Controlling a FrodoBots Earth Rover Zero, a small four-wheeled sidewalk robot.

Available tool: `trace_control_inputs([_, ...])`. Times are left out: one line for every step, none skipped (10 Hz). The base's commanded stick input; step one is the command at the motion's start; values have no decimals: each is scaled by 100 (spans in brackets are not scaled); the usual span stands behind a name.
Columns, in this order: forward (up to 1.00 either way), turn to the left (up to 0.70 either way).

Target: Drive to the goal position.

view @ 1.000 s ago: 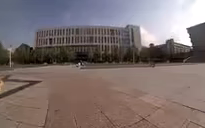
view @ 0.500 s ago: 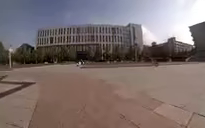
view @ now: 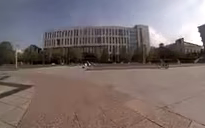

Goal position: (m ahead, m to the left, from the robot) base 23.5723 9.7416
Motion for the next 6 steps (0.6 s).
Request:
trace_control_inputs([100, 4])
trace_control_inputs([100, 4])
trace_control_inputs([100, 4])
trace_control_inputs([100, 4])
trace_control_inputs([100, 4])
trace_control_inputs([100, 4])
